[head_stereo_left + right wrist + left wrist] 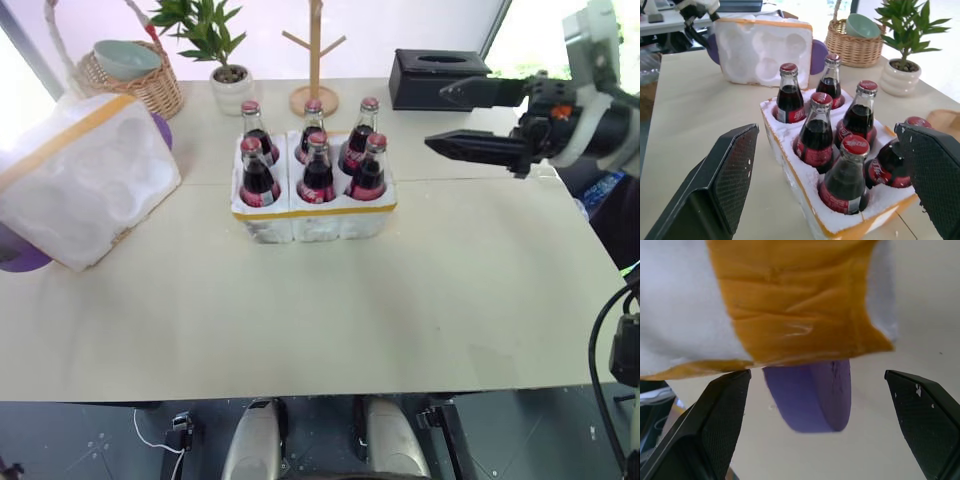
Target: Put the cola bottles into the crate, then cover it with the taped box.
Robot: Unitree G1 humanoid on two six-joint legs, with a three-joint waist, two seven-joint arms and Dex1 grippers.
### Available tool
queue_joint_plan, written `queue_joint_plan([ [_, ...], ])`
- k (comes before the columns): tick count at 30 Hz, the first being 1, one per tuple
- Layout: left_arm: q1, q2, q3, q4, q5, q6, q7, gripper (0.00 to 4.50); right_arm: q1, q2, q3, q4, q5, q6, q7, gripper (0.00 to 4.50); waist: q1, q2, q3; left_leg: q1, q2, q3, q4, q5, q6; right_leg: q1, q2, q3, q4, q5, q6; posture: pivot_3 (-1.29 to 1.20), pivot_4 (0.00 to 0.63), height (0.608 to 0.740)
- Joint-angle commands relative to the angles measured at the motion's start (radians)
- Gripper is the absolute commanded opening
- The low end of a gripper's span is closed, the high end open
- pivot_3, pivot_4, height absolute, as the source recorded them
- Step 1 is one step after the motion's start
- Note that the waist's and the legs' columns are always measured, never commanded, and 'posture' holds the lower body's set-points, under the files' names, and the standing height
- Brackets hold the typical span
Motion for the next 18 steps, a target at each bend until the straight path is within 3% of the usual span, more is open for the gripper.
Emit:
queue_joint_plan([
  [1,-0.026,-0.003,0.002,0.043,0.026,0.001,0.062,4.50,0.003,-0.016,-0.051,-0.040,0.022,0.009,-0.023,4.45,0.001,0.000,0.000,0.000,0.000,0.000,0.000,0.000,0.000,0.000,0.000,0.000,0.000,0.000,0.000,0.00,0.150,0.736],
  [7,-0.036,-0.040,0.026,0.078,0.022,0.031,0.124,4.50,0.051,-0.045,-0.070,-0.088,0.036,0.022,-0.027,4.45,0.006,-0.001,0.000,0.000,0.000,0.000,0.000,0.000,0.000,0.000,0.000,0.000,0.000,0.000,0.000,0.00,0.150,0.736],
  [10,-0.055,-0.049,0.044,0.082,0.005,0.060,0.079,3.68,0.068,-0.069,-0.074,-0.101,0.041,0.029,-0.014,4.50,0.005,-0.001,0.000,0.000,0.000,0.000,0.001,0.000,0.000,0.000,0.000,0.000,0.001,0.000,0.000,0.00,0.150,0.736],
  [16,-0.062,-0.047,0.039,0.074,0.024,0.057,0.056,0.88,0.081,-0.084,-0.072,-0.100,0.053,0.044,0.000,4.50,0.002,-0.002,0.000,0.000,0.000,0.000,0.001,0.000,0.000,0.000,0.000,0.000,0.001,0.000,0.000,0.00,0.150,0.736],
  [18,-0.065,-0.043,0.040,0.070,0.030,0.047,0.078,0.36,0.093,-0.084,-0.066,-0.108,0.037,0.021,-0.001,4.50,0.002,-0.002,0.000,0.000,0.000,0.000,0.001,0.000,0.000,0.000,0.000,0.000,0.001,0.000,0.000,0.00,0.150,0.736],
])
